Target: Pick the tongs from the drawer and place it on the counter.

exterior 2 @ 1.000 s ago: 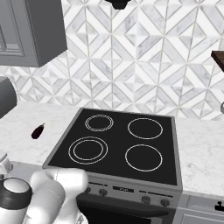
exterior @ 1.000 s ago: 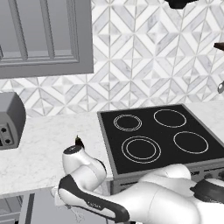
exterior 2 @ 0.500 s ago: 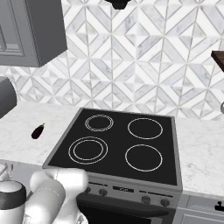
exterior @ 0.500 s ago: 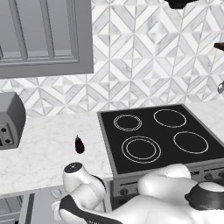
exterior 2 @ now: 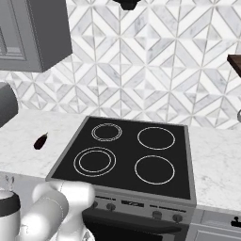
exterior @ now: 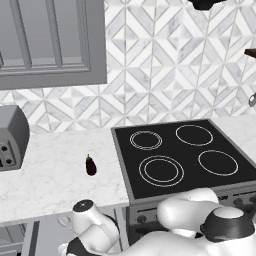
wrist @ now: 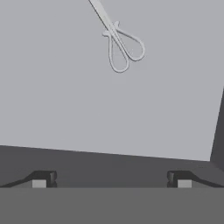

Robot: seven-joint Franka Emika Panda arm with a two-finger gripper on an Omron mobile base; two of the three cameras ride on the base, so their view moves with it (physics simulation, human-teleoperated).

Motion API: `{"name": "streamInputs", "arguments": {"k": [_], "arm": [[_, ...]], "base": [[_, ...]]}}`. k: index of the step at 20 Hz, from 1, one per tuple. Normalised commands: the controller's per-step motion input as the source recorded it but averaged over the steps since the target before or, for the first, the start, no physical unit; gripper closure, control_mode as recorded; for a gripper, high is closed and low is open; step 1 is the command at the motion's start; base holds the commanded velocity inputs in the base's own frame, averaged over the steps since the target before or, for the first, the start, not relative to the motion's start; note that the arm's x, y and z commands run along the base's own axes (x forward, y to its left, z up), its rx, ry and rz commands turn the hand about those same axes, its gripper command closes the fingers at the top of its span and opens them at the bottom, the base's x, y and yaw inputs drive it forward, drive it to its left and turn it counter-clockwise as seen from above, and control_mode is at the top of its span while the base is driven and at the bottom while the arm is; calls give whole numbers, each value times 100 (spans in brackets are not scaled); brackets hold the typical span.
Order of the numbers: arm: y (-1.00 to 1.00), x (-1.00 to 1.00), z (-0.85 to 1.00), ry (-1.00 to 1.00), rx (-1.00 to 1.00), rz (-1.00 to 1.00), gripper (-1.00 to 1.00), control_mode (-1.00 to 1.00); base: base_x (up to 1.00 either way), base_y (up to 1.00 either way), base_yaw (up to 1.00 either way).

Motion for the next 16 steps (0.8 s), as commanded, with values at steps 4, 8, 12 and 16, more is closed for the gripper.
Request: {"name": "streamInputs", "arguments": {"k": [4, 8, 12, 16], "arm": [[13, -59, -24, 5, 0, 0, -100, -100], [8, -65, -18, 3, 0, 0, -100, -100], [2, -91, -8, 0, 0, 0, -100, -100], [1, -100, -1, 0, 0, 0, -100, -100]], "base": [[0, 0, 0], [0, 0, 0], [0, 0, 0], [0, 0, 0]]}}
